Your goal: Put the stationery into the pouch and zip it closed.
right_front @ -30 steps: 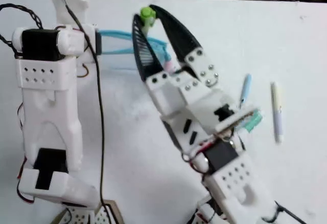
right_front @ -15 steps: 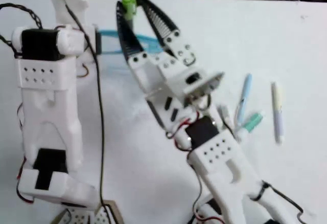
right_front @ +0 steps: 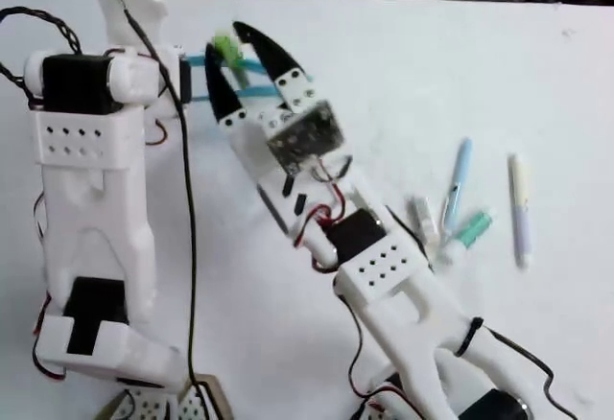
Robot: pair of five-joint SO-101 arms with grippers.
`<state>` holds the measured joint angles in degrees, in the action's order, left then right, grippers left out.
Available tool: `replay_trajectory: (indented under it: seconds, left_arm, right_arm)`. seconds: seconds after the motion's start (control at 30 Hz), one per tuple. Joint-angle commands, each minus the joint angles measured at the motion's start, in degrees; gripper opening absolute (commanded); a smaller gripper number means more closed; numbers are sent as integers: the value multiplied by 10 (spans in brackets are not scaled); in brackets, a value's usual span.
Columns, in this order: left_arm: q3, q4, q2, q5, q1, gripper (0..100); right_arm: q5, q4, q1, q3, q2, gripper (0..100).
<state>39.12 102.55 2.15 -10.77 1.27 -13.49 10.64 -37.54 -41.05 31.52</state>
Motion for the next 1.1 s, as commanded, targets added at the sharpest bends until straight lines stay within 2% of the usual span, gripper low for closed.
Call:
replay_trajectory:
  seconds: [0.0, 0.13, 0.23, 0.33, 0.43, 0.5, 0.63, 0.73, 0.83, 0.9, 1.07]
  left_arm:
    - [3, -1, -1, -6, -6, 23]
    - [3, -1, -1, -6, -6, 23]
    - [3, -2, -1, -6, -6, 23]
    - [3, -2, -1, -6, -6, 23]
    - [3, -2, -1, -6, -6, 23]
    - [3, -2, -1, -6, -6, 23]
    - [3, -2, -1, -6, -6, 23]
    - [3, -2, -1, -6, -6, 23]
    - [3, -2, -1, -6, -6, 23]
    - [3, -2, -1, -6, -6, 23]
    - [3, -3, 0, -6, -6, 23]
  right_arm:
    - [19, -42, -3, 8, 27, 302]
    - [46, -66, 1, 10, 69, 293]
    - [57, -153, 14, 48, 116, 280]
    - [149, -312, 70, 143, 156, 279]
    - [180, -534, 162, 273, 144, 279]
    - [175, -655, 235, 344, 100, 276]
    - [117, -857, 361, 446, -46, 276]
    - [112, -982, 415, 527, -166, 276]
    - [112, -1082, 437, 609, -271, 276]
    - [112, -1119, 441, 656, -334, 276]
    - [112, -1114, 446, 705, -452, 276]
